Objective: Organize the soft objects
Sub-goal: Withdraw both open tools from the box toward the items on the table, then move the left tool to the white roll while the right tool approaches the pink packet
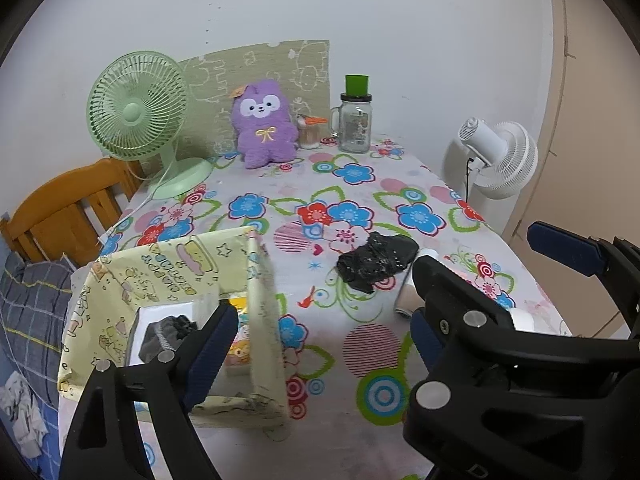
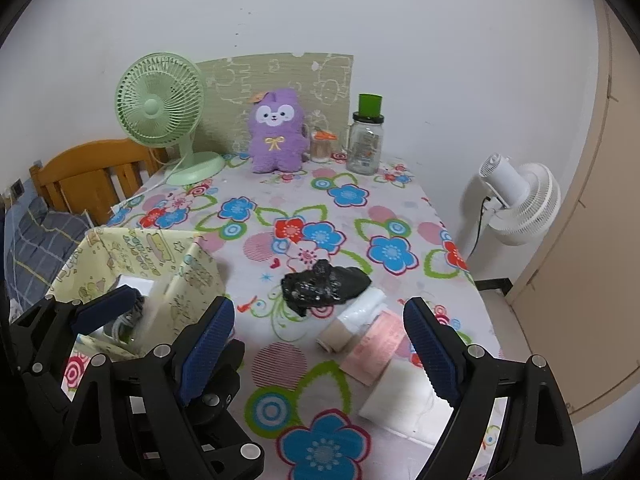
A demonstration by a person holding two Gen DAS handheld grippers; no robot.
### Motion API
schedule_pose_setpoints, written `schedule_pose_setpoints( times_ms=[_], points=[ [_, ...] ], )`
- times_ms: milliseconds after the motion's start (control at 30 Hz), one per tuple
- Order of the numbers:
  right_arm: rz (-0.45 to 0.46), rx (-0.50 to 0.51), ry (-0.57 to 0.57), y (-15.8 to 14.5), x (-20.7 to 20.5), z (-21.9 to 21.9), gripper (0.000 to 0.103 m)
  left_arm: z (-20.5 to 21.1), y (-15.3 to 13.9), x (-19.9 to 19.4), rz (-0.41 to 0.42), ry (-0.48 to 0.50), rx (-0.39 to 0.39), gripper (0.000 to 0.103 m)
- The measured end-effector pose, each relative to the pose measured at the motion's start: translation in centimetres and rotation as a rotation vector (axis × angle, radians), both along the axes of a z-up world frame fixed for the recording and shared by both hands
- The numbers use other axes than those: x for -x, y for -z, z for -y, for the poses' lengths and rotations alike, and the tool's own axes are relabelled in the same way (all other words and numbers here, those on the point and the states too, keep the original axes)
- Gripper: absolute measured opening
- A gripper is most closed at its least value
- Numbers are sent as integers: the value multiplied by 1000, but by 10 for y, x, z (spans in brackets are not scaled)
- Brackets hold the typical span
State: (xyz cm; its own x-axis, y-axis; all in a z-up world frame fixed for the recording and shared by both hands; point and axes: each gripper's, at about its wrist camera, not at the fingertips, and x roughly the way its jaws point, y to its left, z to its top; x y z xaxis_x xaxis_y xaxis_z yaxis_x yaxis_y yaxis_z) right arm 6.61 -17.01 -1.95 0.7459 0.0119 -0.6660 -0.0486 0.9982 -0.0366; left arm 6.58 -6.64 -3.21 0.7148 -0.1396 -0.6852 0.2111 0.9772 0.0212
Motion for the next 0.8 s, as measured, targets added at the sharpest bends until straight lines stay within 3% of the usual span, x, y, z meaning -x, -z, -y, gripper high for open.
schedule_pose_setpoints(
  times_ms=[800],
  points=[
    [-25,-25,56,26,0,59,89,60,23,-2,-17,80,-16,91]
  ],
)
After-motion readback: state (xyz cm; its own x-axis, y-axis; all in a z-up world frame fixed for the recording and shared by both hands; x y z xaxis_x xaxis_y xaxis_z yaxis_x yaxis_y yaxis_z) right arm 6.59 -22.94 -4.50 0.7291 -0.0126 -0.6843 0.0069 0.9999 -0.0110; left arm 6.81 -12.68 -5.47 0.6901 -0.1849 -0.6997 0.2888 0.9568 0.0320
